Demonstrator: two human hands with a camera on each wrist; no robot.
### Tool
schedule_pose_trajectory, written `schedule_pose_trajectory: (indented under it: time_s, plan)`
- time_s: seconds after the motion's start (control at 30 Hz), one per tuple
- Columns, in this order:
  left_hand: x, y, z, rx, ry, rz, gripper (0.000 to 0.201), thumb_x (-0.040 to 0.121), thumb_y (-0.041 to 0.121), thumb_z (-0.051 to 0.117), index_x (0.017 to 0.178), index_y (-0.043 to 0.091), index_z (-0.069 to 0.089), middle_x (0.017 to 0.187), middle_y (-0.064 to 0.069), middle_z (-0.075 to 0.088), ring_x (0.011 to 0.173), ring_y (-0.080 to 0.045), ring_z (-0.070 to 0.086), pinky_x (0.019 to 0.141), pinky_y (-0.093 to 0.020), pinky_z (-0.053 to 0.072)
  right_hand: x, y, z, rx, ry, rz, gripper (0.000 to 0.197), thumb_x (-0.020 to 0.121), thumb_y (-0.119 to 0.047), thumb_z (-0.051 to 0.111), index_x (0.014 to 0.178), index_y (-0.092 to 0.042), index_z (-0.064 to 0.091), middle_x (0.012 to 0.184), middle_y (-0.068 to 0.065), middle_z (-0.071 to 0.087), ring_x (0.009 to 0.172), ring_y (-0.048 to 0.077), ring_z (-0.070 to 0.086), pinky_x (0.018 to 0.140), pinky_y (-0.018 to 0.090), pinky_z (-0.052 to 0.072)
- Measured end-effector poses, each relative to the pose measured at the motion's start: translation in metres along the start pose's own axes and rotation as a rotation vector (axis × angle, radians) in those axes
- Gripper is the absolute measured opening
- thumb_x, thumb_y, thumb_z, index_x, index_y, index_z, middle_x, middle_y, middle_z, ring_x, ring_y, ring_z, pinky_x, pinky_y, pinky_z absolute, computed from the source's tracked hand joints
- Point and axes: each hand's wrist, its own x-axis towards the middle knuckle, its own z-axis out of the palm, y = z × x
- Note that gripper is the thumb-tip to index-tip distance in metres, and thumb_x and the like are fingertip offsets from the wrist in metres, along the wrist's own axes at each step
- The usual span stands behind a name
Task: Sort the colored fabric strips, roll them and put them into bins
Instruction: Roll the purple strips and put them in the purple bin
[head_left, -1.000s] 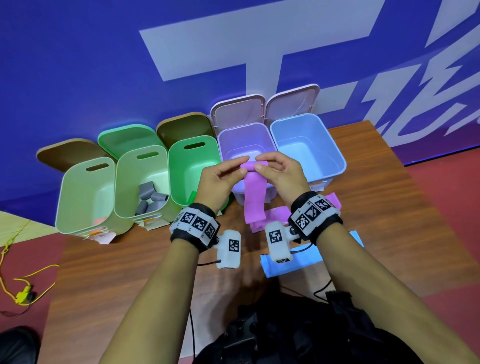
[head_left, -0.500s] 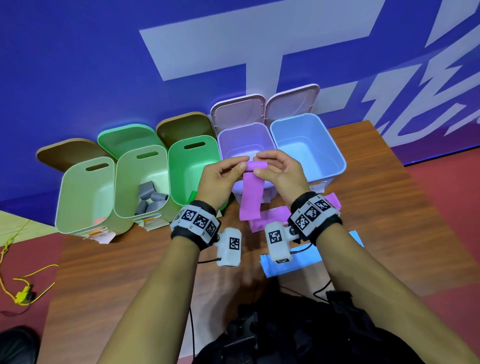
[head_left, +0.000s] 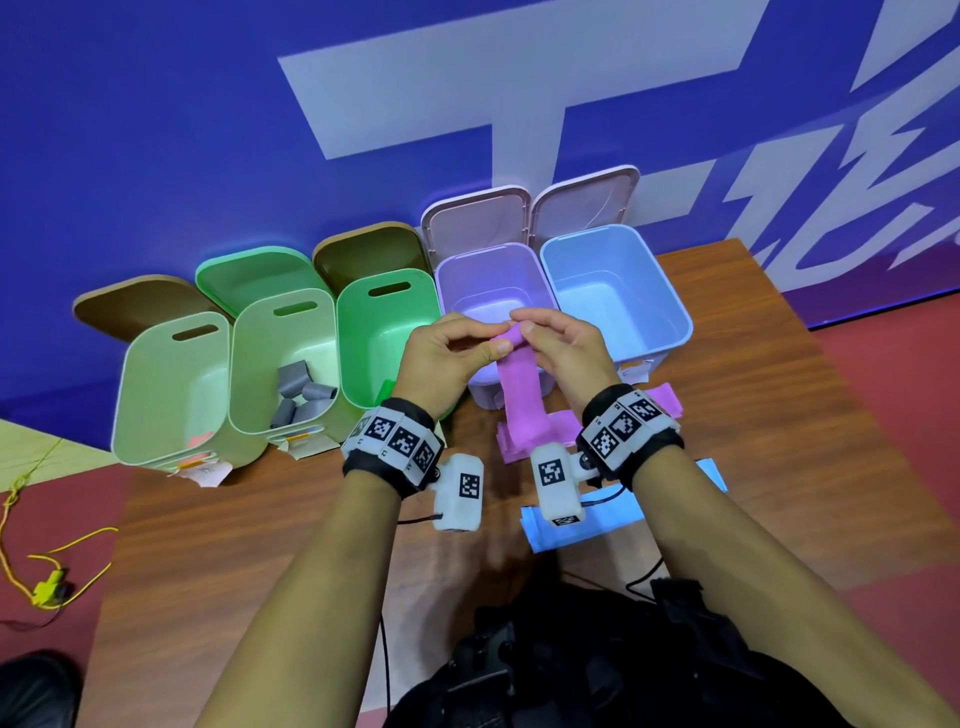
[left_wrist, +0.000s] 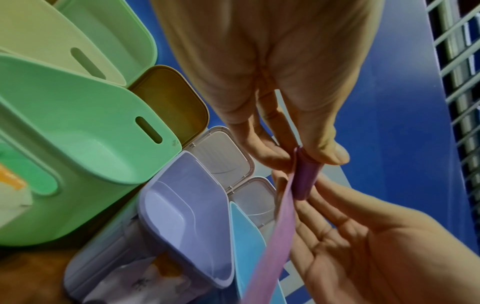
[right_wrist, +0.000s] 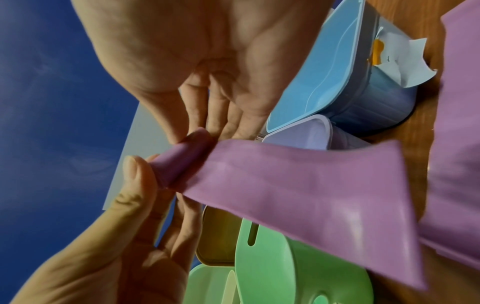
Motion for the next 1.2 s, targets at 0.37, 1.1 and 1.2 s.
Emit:
schedule_pose_trajectory:
  time_s: [0.37,1.1,1.2]
  plan:
    - [0.000,0.004,0.005,-0.087,-0.016,-0.031,0.019,0.072,-0.005,0.080,0.086,0.005,0.073,0.097,-0.021,0.071,0.092,-0.023,0.070,0.086,-0.028,0.055,-0.002,0.000,0.003,-0.013,0.011,-0.009,0.017,0.094,-0.017,0.064,0.108,-0.019,0.073,0.107,0.014,0.075,0.103,0.028,0.070,0.101,0.047,0.052]
    - [0.002,-0.014,-0.003,-0.007,0.001,-0.109,0.020,0.082,0.016,0.075,0.101,0.019,0.071,0.088,0.003,0.071,0.092,-0.022,0.067,0.093,-0.046,0.055,-0.002,0.001,-0.002,-0.038,0.029,-0.021,0.014,0.094,-0.006,0.065,0.105,-0.012,0.071,0.102,0.023,0.069,0.090,0.024,0.068,0.081,0.033,0.056]
    - [0.003,-0.016,-0.001,-0.001,0.002,-0.126,0.019,0.082,0.033,0.073,0.100,0.027,0.073,0.092,-0.013,0.071,0.092,-0.031,0.068,0.092,-0.054,0.055,-0.002,-0.001,-0.002,-0.057,0.020,-0.041,0.017,0.092,-0.002,0.065,0.103,-0.014,0.071,0.105,0.021,0.069,0.096,0.024,0.068,0.080,0.028,0.055]
